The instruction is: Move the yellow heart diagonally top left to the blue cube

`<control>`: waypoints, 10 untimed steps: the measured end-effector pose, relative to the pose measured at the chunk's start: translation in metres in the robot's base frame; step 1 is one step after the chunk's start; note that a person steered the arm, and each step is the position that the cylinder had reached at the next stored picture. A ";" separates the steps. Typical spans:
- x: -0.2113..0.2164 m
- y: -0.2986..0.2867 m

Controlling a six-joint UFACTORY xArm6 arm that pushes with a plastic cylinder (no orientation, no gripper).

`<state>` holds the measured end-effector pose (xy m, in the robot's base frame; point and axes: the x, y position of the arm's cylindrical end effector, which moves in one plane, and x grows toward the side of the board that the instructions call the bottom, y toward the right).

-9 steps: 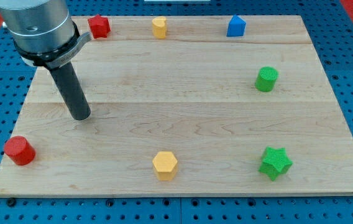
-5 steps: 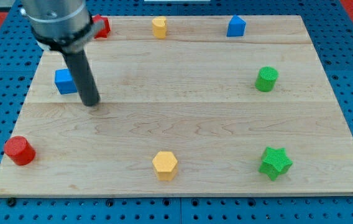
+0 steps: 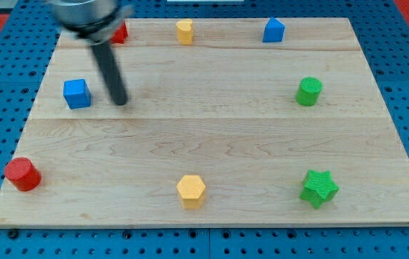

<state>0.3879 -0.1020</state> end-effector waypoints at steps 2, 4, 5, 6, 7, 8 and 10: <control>-0.127 0.133; -0.183 0.045; -0.141 0.012; -0.141 0.020; -0.140 0.044; -0.131 0.042; -0.112 -0.024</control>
<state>0.2762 -0.1262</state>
